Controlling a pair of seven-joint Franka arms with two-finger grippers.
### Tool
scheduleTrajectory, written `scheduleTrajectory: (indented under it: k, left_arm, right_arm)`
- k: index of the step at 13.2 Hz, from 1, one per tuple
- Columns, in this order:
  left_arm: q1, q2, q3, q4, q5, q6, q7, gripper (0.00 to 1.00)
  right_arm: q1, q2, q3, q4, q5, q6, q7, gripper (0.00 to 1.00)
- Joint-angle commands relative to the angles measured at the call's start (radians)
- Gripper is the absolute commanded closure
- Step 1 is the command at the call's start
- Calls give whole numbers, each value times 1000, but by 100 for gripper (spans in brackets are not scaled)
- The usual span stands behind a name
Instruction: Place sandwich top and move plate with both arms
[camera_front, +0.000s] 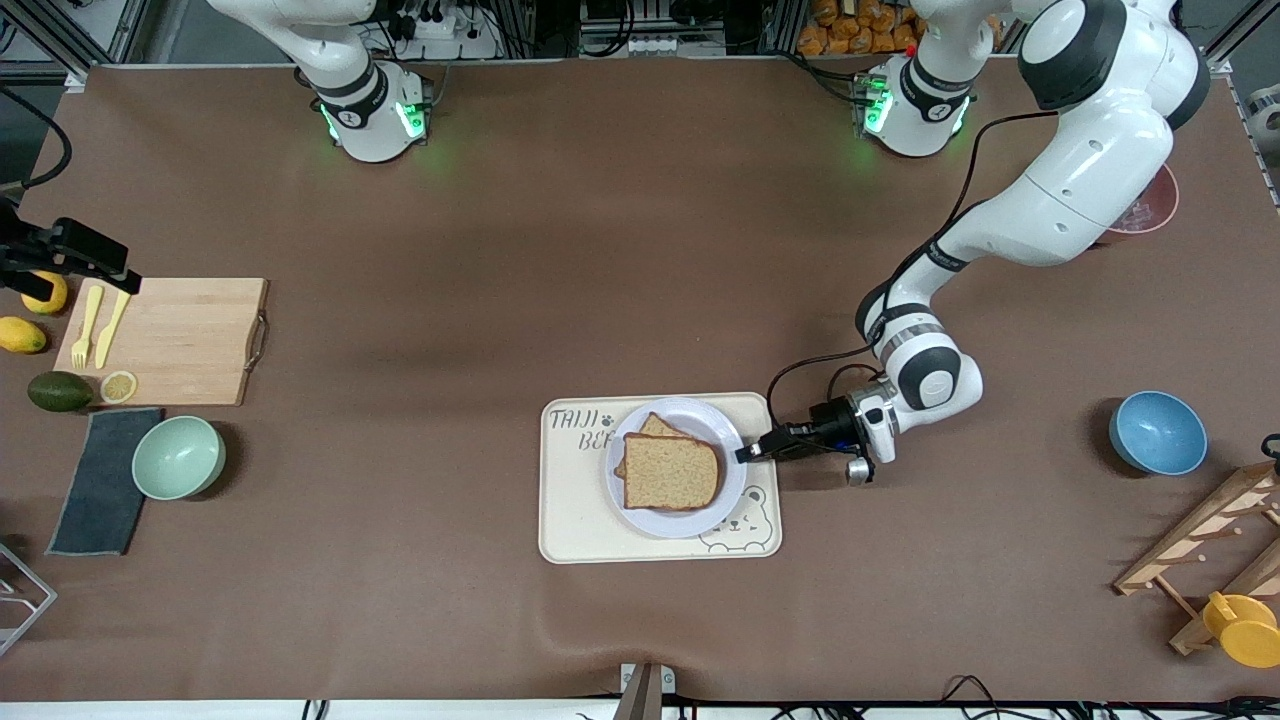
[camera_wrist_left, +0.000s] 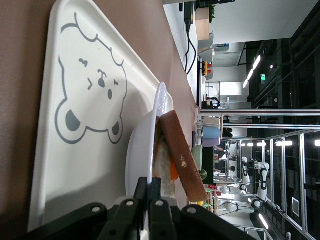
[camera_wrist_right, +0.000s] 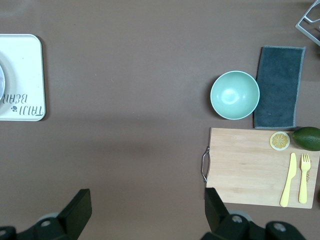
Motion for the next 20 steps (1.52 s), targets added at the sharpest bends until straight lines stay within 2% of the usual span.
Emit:
scheduleTrajectory:
  k: [1,2,3,4,5,7,10,11,14,20]
  left_arm:
    - [-23,10,26,30,31,-24,-38,100]
    - [-25,6,26,30,31,-24,-41,84]
    - [-23,1,28,30,40,-24,-58,52]
    - [-22,-7,26,30,72,-24,-101,17]
    - [-17,-22,28,30,111,-24,-160,0]
    - [-12,-40,26,29,165,-22,-236,0]
    - [-15,-83,28,23,185,-22,-305,0]
    - [-14,-109,28,23,237,-20,-373,0]
    - [-11,-190,28,29,461,-16,-619,0]
    - [27,-322,28,39,898,-17,-926,0]
  right_arm:
    - [-11,1,14,-3,-18,0,20,0]
    - [-11,1,14,-3,-18,0,20,0]
    - [-11,1,14,-3,-18,0,20,0]
    - [-11,1,14,-3,-18,0,20,0]
    - [-11,1,14,-3,-18,0,20,0]
    - [-11,3,14,-3,-18,0,20,0]
    - [-11,3,14,-3,-18,0,20,0]
    - [-9,3,14,-3,-16,0,20,0]
    - [-9,3,14,-3,-16,0,20,0]
    - [-11,3,14,-5,-16,0,20,0]
